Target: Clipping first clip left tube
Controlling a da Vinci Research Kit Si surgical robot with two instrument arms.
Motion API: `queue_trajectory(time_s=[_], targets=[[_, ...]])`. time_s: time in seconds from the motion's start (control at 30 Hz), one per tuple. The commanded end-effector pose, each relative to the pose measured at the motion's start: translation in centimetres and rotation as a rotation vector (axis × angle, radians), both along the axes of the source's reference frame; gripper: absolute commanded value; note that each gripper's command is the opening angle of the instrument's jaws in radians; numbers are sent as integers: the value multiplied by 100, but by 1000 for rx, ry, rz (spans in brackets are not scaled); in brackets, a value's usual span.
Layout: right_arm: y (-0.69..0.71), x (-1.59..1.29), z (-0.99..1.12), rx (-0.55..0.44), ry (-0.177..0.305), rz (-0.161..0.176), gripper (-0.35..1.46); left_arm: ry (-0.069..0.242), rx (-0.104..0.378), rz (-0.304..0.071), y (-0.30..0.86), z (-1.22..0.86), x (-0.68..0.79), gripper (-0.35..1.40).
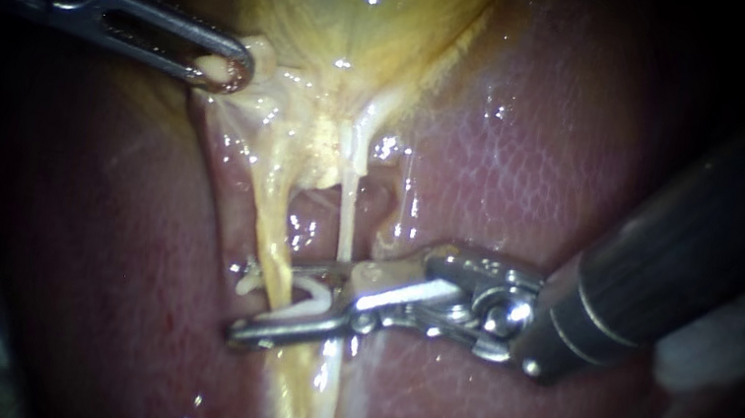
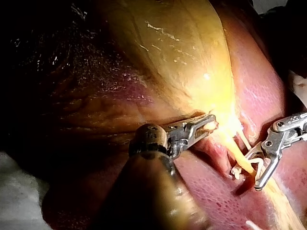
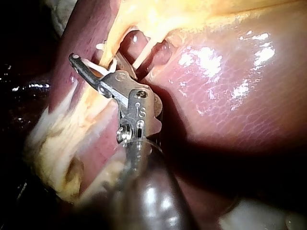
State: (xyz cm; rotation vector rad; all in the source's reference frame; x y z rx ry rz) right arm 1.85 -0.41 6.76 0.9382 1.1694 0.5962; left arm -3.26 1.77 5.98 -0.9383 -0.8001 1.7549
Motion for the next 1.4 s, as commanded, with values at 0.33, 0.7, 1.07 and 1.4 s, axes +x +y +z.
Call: queue_trajectory(time_s=[0.33, 0.7, 1.07, 1.4], targets=[[-11, 12, -14, 5, 20, 2, 50, 0, 0, 0, 0, 0, 0, -35], [-22, 19, -56, 21, 44, -5, 50, 0, 0, 0, 0, 0, 0, -35], [-14, 15, -81, 37, 62, -17, 40, 0, 0, 0, 0, 1, 0, -35], [-6, 3, -84, 43, 66, -20, 9, 0, 0, 0, 0, 0, 0, -35]])
